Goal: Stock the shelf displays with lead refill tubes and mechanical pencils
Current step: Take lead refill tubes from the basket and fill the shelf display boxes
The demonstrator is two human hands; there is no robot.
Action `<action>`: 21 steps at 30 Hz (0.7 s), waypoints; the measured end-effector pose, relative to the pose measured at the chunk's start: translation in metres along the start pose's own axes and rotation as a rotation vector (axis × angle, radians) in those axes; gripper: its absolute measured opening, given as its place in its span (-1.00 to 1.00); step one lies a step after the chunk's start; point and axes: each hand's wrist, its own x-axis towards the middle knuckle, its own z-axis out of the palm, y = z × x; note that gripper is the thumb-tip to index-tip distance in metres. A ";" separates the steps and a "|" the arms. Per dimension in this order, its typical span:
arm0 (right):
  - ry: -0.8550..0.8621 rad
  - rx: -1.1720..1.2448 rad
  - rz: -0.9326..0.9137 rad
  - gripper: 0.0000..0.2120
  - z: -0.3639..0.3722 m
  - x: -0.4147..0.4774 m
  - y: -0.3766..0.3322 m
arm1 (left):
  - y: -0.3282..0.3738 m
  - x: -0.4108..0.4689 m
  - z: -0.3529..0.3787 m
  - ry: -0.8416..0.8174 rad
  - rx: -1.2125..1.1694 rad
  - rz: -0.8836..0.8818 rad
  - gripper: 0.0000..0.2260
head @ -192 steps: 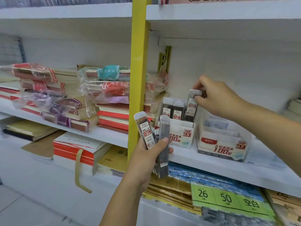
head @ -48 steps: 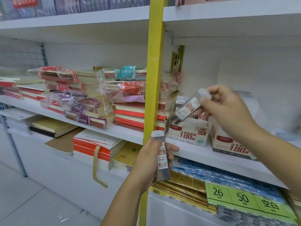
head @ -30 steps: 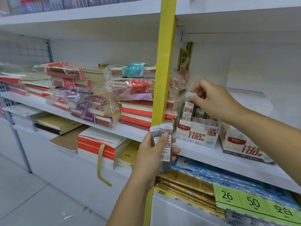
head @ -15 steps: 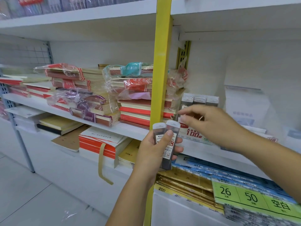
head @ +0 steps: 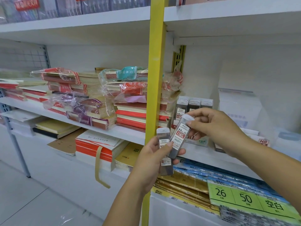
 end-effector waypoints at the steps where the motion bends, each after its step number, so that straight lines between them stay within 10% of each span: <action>1: 0.042 -0.007 -0.027 -0.84 -0.003 0.002 -0.003 | -0.001 0.002 -0.001 0.024 -0.002 0.010 -0.66; 5: 0.368 -0.101 -0.317 -0.87 -0.026 0.021 -0.025 | -0.001 0.008 -0.005 0.118 -0.061 0.022 -0.81; 9: 0.318 -0.538 -0.536 -0.82 -0.024 0.039 -0.029 | -0.002 0.012 -0.010 0.185 -0.002 0.062 -0.85; 21: 0.189 -0.853 -0.348 -0.85 -0.011 0.076 -0.003 | -0.001 0.013 -0.013 0.115 0.152 0.053 -0.84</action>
